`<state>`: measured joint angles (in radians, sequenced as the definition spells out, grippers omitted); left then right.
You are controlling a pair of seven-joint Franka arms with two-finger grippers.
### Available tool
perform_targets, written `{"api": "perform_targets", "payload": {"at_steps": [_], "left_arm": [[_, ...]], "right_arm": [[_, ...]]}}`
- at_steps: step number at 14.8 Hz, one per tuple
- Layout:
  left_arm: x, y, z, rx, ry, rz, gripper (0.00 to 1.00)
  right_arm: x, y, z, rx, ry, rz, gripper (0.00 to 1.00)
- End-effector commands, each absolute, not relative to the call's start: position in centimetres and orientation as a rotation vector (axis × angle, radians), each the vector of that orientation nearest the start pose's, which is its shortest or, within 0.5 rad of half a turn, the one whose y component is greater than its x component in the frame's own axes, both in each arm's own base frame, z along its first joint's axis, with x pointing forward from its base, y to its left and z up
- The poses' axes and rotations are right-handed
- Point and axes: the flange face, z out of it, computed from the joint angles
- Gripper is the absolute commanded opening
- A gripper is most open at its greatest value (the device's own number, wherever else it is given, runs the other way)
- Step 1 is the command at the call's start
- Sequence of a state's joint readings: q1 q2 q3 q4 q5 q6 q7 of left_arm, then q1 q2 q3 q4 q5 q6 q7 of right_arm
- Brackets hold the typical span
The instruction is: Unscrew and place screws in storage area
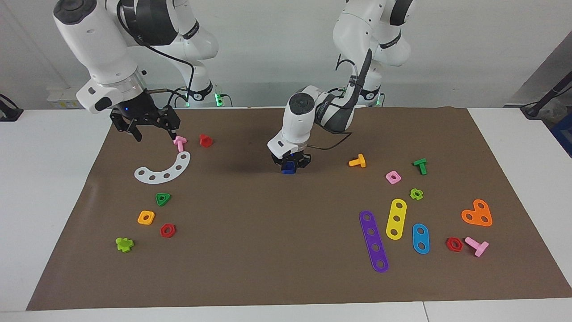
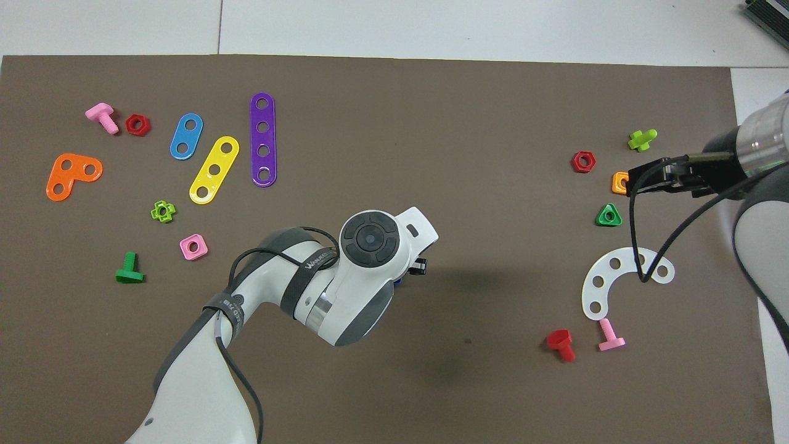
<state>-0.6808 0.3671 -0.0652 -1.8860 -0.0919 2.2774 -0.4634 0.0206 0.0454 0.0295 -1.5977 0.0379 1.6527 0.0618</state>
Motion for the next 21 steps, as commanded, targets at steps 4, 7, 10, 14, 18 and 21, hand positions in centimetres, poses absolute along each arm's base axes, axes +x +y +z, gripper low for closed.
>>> {"api": "perform_targets", "payload": {"at_steps": [4,7,10,14,18,21], "left_arm": [[46.0,-42.0,32.5,-3.195,0.334,0.074,0.05],[46.7,-42.2,33.6,-3.200,0.333,0.067,0.01],[47.8,-42.8,35.8,-3.199,0.328,0.086,0.01],[49.6,-43.0,39.4,-3.204,0.312,0.100,0.01],[55.3,-36.5,41.1,-3.220,0.139,0.059,0.01],[59.0,-30.2,41.0,-3.230,0.123,0.037,0.01]], "right_arm": [[56.7,3.1,59.5,-3.095,-0.012,0.001,1.00],[56.8,2.8,59.5,-3.096,-0.005,0.000,1.00],[56.8,2.8,59.5,-3.095,-0.004,0.000,1.00],[56.8,2.8,59.5,-3.095,-0.007,0.000,1.00],[56.8,2.9,59.6,-3.096,-0.009,-0.009,1.00],[56.7,4.2,59.5,-3.096,-0.030,-0.013,0.99]]}}
